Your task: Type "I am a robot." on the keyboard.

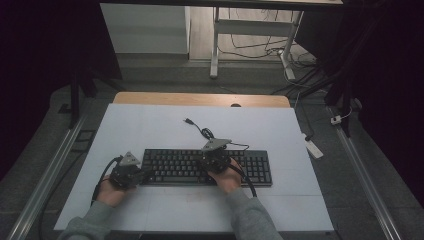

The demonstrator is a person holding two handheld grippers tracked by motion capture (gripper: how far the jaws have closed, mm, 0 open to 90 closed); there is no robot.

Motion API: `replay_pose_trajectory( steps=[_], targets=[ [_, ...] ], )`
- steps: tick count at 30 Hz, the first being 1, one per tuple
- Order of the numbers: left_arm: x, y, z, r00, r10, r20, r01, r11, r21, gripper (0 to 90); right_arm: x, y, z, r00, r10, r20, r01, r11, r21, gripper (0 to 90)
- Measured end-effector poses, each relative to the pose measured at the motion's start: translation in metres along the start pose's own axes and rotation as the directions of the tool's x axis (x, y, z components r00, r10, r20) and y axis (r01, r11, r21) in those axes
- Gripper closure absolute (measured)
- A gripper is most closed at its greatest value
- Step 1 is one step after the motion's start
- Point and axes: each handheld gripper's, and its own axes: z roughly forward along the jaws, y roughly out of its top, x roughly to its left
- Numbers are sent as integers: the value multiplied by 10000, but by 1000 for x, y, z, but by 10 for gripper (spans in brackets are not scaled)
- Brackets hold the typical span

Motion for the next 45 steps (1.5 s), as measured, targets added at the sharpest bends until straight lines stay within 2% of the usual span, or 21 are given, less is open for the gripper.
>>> replay_pose_trajectory(
  steps=[16, 22, 28, 31, 34, 41, 43, 45],
  targets=[
    [0, -1, 2, 10000, 36, -10, -36, 9999, 126, 889, 0, 3, 12, 9998, -120, 139, 118, 9998, 139, 893],
    [0, -1, 2, 10000, 31, 0, -31, 9999, 118, 889, 0, 2, 16, 9999, -104, 120, 99, 9990, 429, 895],
    [0, -1, 2, 10000, 21, -4, -20, 9999, 102, 889, 0, 3, 15, 9999, -101, 100, 96, 9987, 510, 896],
    [1, -1, 0, 10000, -63, 39, 64, 10000, -72, 886, 1, 5, 10, 10000, -83, 52, 82, 9996, 274, 896],
    [1, 0, -2, 9999, -106, 41, 106, 9998, -182, 883, 1, 5, 8, 9999, -121, 68, 119, 9995, 282, 896],
    [2, 1, -7, 9997, -212, 79, 216, 9983, -537, 832, 3, 6, 2, 9999, -130, -32, 130, 9999, 31, 893],
    [2, 1, -9, 9996, -267, 66, 271, 9974, -667, 793, 3, 6, 1, 9999, -112, -43, 112, 9999, -15, 874],
    [3, 1, -10, 9995, -313, 63, 317, 9965, -769, 739, 2, 6, -2, 10000, -51, -53, 51, 10000, -69, 804]
  ],
)
